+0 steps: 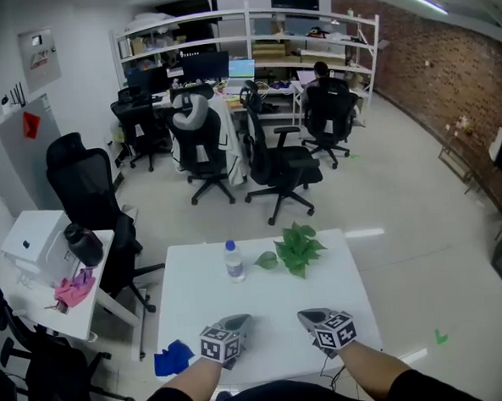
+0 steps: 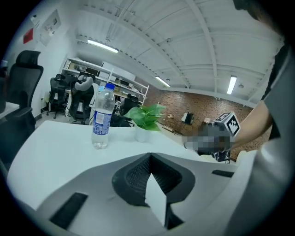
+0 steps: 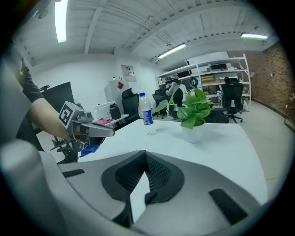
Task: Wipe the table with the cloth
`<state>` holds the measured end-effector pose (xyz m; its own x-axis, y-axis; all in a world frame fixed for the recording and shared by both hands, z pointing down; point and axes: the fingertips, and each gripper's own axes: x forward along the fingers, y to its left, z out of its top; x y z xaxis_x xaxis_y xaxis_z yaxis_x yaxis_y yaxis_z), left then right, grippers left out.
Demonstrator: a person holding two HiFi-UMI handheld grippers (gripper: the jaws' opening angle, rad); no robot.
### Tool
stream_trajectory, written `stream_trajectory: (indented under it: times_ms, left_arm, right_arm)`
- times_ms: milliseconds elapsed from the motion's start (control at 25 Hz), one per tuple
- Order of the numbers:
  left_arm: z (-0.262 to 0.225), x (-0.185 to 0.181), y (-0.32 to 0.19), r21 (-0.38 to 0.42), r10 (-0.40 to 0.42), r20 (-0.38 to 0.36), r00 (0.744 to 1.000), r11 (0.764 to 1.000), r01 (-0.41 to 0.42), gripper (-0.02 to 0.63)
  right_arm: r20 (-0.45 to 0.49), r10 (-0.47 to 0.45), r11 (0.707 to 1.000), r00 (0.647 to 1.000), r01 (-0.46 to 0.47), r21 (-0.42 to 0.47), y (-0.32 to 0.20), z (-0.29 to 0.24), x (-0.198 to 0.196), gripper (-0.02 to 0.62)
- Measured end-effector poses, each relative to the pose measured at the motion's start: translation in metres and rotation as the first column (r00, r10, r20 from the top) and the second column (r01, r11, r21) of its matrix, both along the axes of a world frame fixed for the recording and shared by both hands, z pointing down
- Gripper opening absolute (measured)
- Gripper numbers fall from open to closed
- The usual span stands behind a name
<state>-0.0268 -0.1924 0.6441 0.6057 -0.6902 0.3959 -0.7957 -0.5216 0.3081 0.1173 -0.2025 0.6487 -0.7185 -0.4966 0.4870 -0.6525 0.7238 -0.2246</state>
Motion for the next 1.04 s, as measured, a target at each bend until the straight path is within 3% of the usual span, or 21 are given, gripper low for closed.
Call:
stream_trajectory:
  times_ms: [160, 360, 560, 1040]
  left_arm:
    - [0.000, -0.008, -0.019, -0.010, -0.021, 0.050, 0.999, 1.000, 0.022, 0.000]
    - [-0.001, -0.012, -0.030, -0.046, -0.086, 0.035, 0.996, 0.995, 0.087, 0.000]
    - [0.007, -0.007, -0.026, -0.068, -0.075, 0.072, 0.995, 0.994, 0.080, 0.000]
    - [0.012, -0.007, -0.026, -0.069, -0.067, 0.083, 0.994, 0.995, 0.073, 0.000]
  right_arm:
    - [-0.023, 0.017, 1.000, 1.000, -0.017, 0.007, -0.019, -0.004, -0.005, 0.001]
    - [-0.056, 0.022, 1.000, 0.998, -0.023, -0.001, -0.031, -0.002, -0.012, 0.002]
    - [-0.031, 0.033, 0.999, 0.999, -0.033, -0.011, -0.036, -0.006, -0.023, 0.000]
    - [-0.035, 0.022, 1.000, 0.999, -0.022, -0.017, -0.037, -0.002, -0.034, 0.000]
